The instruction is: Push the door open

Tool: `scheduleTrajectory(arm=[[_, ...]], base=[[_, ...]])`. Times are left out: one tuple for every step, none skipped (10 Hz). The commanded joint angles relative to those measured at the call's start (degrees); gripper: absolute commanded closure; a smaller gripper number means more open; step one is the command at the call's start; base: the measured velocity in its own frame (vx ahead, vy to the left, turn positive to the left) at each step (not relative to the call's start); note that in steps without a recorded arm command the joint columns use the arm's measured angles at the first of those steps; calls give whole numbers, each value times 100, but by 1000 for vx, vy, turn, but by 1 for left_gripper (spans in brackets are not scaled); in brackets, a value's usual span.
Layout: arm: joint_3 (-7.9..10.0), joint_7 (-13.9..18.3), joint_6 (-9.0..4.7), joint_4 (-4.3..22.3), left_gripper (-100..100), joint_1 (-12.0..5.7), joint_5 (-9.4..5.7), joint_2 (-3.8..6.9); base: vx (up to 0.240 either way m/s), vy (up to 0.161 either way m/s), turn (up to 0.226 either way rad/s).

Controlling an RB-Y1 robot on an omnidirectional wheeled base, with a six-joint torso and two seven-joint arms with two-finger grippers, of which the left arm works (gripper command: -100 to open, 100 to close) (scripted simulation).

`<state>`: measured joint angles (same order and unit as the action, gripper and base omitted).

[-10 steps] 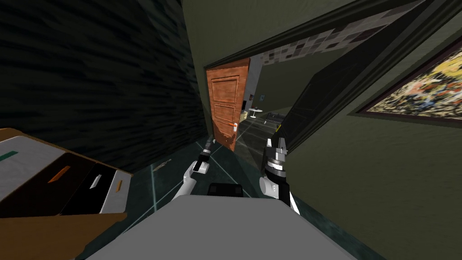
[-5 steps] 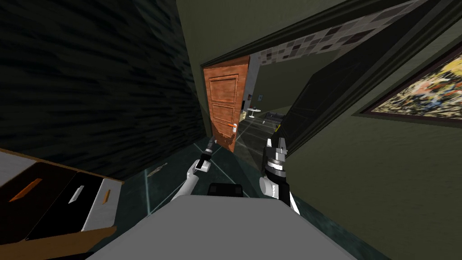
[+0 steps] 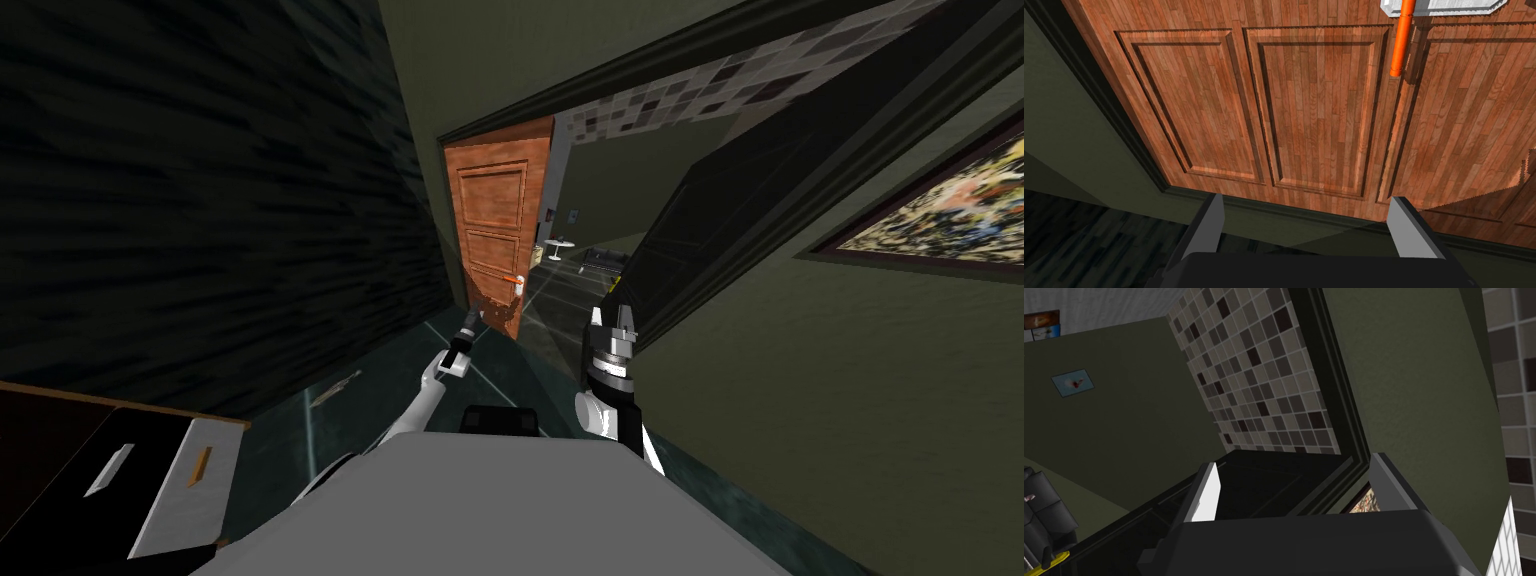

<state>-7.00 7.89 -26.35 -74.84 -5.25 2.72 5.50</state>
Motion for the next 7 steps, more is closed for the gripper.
scheduleTrajectory(arm=[[-18, 8, -5, 216, -100, -134, -4, 0], [-27, 10, -10, 353, -100, -220, -6, -6], [-37, 13, -15, 487, -100, -305, -7, -15], [-46, 15, -19, 622, -100, -389, -9, -24], [-56, 17, -24, 757, -100, -474, -11, -33], [-65, 19, -29, 892, -100, -559, -12, -41], [-75, 21, -34, 1026, -100, -644, -14, -50]], base=[[86, 50, -71], [88, 51, -68], [84, 53, -59], [90, 59, -68], [92, 42, -67], [97, 36, -61], [99, 36, -51]])
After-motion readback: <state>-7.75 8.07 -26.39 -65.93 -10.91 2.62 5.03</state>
